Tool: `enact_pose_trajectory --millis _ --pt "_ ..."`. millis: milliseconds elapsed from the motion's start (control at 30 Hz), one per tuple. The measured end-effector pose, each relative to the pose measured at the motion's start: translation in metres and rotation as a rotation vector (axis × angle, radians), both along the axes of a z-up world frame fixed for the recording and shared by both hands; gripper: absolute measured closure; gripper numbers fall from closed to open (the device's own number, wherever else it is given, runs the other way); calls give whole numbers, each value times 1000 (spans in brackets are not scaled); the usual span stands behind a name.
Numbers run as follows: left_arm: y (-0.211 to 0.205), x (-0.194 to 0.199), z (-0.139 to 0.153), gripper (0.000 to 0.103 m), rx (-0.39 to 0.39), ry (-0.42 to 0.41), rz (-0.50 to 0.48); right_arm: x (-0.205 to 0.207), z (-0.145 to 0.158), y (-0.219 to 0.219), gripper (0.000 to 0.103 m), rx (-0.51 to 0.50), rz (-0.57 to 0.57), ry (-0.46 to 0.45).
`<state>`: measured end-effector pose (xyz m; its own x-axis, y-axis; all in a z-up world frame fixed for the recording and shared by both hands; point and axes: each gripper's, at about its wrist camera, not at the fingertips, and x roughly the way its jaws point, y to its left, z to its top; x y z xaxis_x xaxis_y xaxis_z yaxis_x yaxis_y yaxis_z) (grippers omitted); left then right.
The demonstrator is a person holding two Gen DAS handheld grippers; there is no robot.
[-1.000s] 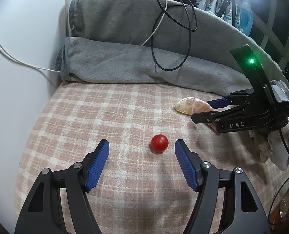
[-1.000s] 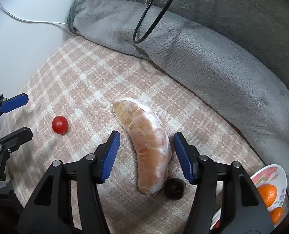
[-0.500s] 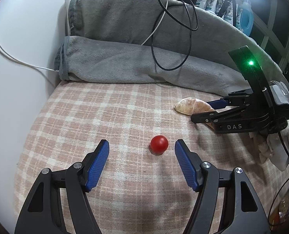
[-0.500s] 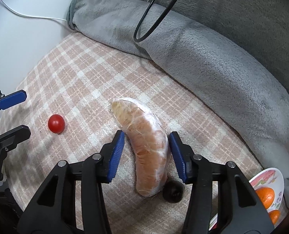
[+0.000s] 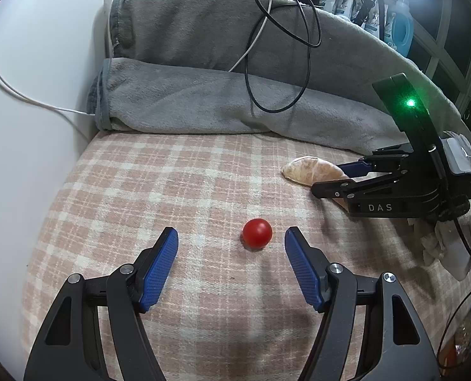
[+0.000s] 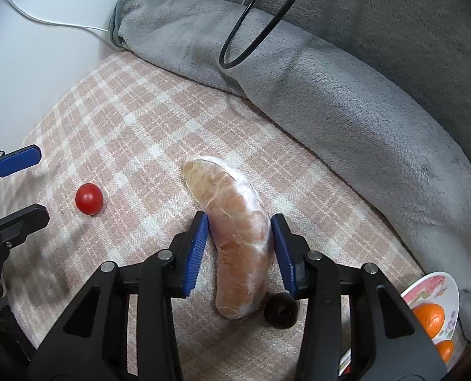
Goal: Organize fruits
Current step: 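Close the right tool on the wrapped pomelo segment, then carry the pomelo segment with the right tool onto the plate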
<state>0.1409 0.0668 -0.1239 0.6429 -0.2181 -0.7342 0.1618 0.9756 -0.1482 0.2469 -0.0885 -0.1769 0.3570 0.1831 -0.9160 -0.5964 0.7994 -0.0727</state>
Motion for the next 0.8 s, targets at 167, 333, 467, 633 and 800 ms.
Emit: enact_pose_trajectory --millis 167,333,467,633,800 --pt "-1 -1 1 33 -1 -4 -2 -1 1 -1 63 14 -11 0" --pt "-2 -3 4 34 0 -9 -7 -2 2 -2 64 24 -18 1" --pt "-3 -5 5 34 2 -12 -7 -4 5 -5 64 38 -19 -1" --pt "-3 -5 8 34 5 -16 -12 -8 13 -8 64 57 -19 -12" --pt "-4 -7 11 34 8 -22 -18 -16 21 -13 64 77 -21 -17"
